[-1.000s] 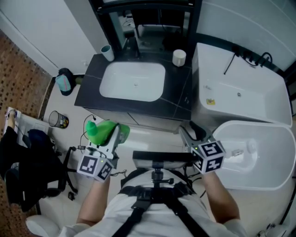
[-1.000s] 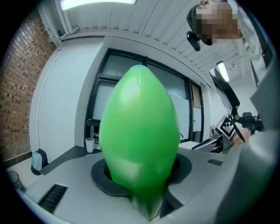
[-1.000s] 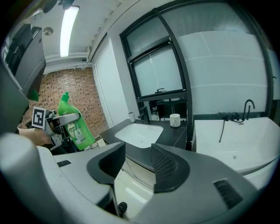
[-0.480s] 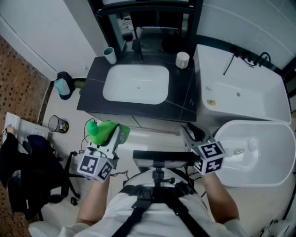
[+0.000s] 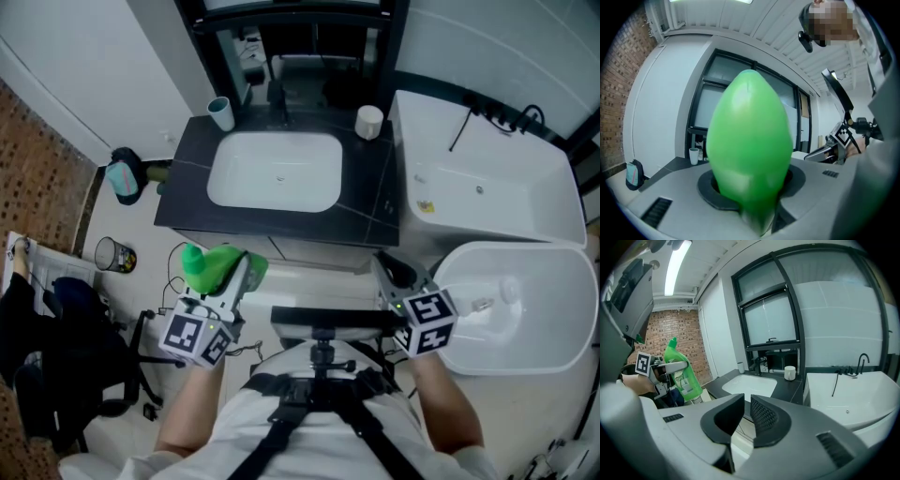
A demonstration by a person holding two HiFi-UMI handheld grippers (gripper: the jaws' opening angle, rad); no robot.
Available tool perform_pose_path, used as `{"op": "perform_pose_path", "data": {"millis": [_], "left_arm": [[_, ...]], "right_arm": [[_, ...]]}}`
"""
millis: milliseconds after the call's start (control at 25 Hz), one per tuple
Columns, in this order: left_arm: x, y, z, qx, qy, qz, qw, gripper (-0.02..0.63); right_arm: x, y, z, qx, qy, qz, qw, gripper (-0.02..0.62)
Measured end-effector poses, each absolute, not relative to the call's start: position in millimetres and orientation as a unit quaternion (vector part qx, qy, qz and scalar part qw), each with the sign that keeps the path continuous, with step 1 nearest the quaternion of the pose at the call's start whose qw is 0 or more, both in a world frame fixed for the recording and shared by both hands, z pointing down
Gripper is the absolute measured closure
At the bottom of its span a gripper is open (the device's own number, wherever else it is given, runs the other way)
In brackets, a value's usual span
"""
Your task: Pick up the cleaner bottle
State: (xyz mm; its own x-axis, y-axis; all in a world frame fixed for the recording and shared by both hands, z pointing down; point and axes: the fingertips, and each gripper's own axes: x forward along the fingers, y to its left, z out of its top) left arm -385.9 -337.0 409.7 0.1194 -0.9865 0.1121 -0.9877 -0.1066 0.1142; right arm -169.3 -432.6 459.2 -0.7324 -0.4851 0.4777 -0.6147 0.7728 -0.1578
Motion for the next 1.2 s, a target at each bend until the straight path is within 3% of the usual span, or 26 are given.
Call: {"op": "perform_pose_path", "data": {"millis": [280,1200], "left_arm": [[-380,-336,410,0.748,-0.659,0.005,0.083,0.443],[-377,-328,410,0.751,-0.655,0.009,0.085,0.442]], "right_arm": [[-172,-432,456,0.299,-0.920,0.158,0.199,0.595],[-185,-422,463,0.275,-0.923,0.162,0.215,0.595]]}}
